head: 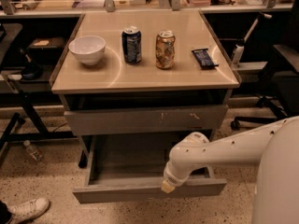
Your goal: Open middle drawer
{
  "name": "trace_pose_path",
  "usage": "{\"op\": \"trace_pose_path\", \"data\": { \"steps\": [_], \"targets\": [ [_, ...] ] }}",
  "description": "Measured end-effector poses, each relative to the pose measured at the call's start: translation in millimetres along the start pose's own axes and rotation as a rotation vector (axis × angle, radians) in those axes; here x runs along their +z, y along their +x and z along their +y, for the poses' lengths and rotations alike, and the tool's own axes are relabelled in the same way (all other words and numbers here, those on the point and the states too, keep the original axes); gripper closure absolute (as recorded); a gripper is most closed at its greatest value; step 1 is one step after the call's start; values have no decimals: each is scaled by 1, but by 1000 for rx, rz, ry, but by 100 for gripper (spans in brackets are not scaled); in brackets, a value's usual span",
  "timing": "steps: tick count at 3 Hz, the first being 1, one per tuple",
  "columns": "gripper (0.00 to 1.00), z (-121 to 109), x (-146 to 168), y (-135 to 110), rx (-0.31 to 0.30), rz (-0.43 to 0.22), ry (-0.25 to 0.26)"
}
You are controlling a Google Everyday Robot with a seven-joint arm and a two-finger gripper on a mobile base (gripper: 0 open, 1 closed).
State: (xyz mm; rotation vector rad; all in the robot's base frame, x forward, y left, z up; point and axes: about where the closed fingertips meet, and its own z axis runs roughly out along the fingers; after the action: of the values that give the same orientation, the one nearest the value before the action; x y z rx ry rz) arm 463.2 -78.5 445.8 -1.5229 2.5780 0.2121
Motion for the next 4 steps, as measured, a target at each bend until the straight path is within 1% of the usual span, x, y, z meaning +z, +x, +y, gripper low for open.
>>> {"op": "trace_pose_path", "data": {
  "steps": [1, 2, 3, 4],
  "targets": [
    [100, 8, -4, 1, 26, -9, -4],
    [100, 20, -8, 12, 50, 3, -12],
    [100, 53, -19, 39, 109, 32, -28],
    [100, 76, -16, 70, 113, 88, -47]
  ]
}}
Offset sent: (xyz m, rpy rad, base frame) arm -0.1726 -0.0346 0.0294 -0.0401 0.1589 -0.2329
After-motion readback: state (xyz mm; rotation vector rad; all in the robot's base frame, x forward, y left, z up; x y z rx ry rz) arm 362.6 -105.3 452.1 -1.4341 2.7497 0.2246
